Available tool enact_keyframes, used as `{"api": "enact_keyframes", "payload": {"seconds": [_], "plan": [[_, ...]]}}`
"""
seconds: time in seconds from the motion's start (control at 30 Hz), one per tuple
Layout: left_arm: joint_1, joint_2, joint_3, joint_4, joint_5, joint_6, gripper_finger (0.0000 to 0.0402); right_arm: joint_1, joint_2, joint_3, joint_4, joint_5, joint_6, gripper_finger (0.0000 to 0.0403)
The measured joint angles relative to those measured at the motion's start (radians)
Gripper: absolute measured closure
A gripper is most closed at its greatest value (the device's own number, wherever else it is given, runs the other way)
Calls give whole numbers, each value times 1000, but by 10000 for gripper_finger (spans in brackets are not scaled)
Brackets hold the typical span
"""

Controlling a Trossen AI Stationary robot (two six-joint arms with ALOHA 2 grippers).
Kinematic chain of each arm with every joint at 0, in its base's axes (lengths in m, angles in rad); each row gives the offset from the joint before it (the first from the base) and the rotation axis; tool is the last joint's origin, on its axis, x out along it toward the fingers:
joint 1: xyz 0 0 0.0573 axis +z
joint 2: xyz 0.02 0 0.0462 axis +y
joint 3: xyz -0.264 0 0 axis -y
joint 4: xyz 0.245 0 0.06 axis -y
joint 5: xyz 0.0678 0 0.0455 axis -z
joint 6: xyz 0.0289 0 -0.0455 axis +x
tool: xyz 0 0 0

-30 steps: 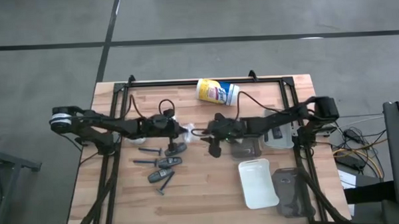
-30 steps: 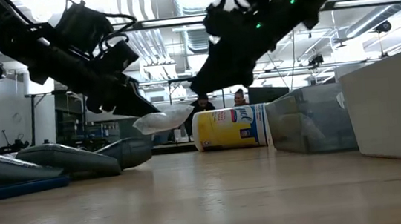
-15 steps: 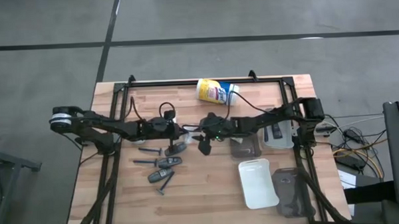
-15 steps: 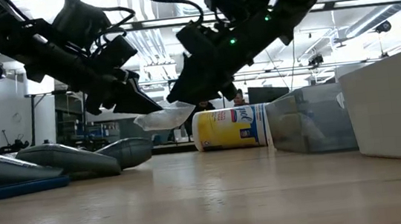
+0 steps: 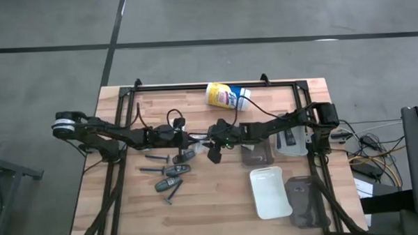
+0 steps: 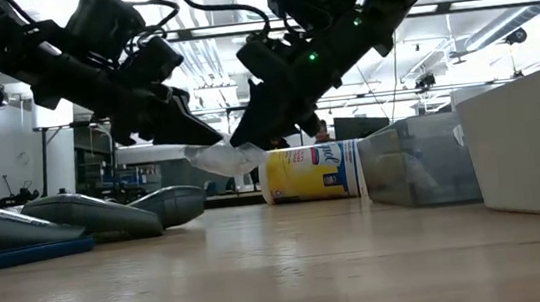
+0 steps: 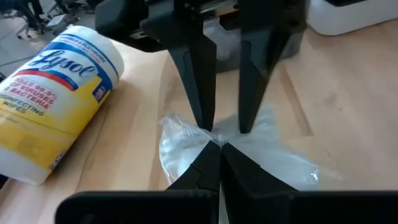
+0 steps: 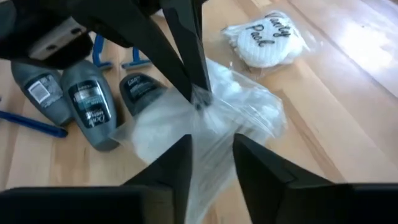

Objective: Pick & Place Travel size toiletries
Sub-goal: Put the right cotton pack into the top black bin

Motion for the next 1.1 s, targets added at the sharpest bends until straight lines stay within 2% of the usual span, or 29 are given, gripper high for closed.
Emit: {"api": "enact_keyframes", "payload": {"seconds": [0.2,0.27,0.4,0.53,0.9,1.1], "plan": [[-2,0,0,1,11,-37,392,0,0,6,-19,2,-29,374],[-3,0,0,1,12,-54,392,0,0,7,-20,2,-35,388],[-3,-1,0,2,13,-87,388,0,0,7,-29,2,-41,392],[-4,-2,0,5,16,-107,367,-1,-5,6,-75,2,-41,394],[-3,-12,0,-25,16,-122,242,2,-103,6,-245,-1,-30,394],[-3,-100,4,-69,9,-106,211,3,-201,4,-347,-5,-30,394]]}}
